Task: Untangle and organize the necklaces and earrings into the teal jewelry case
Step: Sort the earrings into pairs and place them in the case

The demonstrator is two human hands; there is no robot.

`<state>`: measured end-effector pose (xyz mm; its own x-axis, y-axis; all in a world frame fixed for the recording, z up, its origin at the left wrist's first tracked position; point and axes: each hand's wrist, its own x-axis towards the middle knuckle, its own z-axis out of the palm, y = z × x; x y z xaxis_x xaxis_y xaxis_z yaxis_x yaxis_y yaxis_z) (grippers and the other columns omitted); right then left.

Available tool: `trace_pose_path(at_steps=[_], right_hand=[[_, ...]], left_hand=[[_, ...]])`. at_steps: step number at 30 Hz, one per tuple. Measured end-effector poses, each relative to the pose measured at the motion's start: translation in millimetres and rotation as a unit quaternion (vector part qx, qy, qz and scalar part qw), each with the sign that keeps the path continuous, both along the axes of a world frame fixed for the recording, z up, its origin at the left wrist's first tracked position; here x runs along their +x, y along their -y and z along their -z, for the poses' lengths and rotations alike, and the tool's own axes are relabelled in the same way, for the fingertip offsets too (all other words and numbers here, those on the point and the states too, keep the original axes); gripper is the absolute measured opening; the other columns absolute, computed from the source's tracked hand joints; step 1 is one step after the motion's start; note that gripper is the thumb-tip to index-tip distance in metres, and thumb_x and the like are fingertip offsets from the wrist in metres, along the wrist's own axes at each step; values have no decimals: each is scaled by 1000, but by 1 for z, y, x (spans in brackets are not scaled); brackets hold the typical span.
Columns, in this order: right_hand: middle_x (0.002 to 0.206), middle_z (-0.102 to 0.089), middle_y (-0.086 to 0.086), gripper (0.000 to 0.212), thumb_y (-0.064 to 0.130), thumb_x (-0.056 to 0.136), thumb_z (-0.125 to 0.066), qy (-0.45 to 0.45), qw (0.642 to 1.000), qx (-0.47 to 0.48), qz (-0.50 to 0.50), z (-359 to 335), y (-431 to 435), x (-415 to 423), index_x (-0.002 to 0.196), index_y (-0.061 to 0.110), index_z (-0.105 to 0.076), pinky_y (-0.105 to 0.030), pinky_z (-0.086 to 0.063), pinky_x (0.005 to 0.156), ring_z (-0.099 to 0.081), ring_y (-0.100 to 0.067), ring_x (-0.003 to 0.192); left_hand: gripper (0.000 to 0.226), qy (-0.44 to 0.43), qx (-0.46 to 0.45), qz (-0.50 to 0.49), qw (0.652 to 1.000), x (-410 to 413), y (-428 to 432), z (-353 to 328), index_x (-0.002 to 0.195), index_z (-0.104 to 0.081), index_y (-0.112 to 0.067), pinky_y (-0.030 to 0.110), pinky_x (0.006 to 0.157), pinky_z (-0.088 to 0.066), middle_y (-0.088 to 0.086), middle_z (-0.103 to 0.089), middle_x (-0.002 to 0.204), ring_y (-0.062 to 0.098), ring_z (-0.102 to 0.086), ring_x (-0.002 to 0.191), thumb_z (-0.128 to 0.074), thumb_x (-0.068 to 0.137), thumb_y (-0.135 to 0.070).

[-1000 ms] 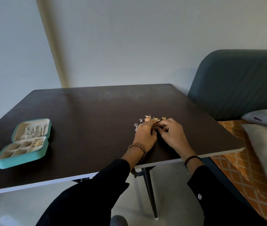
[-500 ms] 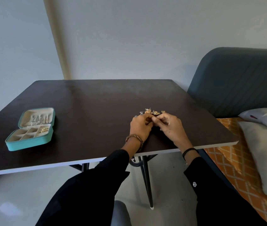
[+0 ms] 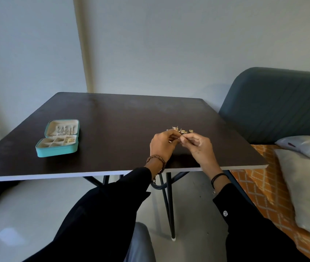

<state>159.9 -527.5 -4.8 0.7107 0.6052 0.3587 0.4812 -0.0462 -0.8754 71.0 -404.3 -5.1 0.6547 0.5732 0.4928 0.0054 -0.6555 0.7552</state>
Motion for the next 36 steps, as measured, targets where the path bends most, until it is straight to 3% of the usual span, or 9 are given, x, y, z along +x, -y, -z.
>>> trace_pose_path(at_steps=[9, 20, 26, 32, 36], right_hand=[[104, -79, 2, 20, 19, 94, -73, 12, 998, 22, -55, -29, -3, -37, 113, 17, -76, -42, -56, 101, -74, -15, 104], [101, -79, 1, 27, 7, 89, -77, -9, 988, 53, -144, -49, -28, -97, 115, 9, -73, -22, -56, 91, -73, -12, 101], [102, -78, -5, 37, -3, 80, -82, -16, 981, 57, -183, -55, -54, -122, 114, 8, -72, -25, -56, 90, -73, -18, 98], [100, -78, -4, 38, 3, 78, -86, 6, 978, 48, -201, -64, -73, -139, 113, 9, -73, -26, -57, 90, -74, -18, 97], [99, -78, 2, 31, 17, 82, -85, 75, 978, 26, -191, -71, -87, -151, 111, 13, -76, -25, -59, 87, -74, -13, 95]], left_hand=[[15, 50, -71, 42, 995, -49, -11, -31, 98, -76, -10, 14, 76, -56, -1, -74, 87, 5, -71, 80, -79, 83, -10], [26, 143, -132, 41, 980, -125, -31, -40, 101, -69, -7, 26, 79, -60, 3, -75, 86, 12, -73, 82, -81, 78, -6], [25, 183, -140, 10, 973, -155, -47, -37, 98, -66, -8, 31, 80, -60, 4, -74, 86, 15, -73, 84, -80, 78, -1], [27, 188, -132, -10, 973, -176, -65, -39, 100, -65, -9, 34, 82, -60, 6, -73, 93, 16, -73, 87, -79, 79, -2], [25, 186, -112, -27, 976, -190, -75, -41, 103, -64, -6, 30, 83, -60, 3, -72, 95, 12, -72, 89, -76, 81, 0]])
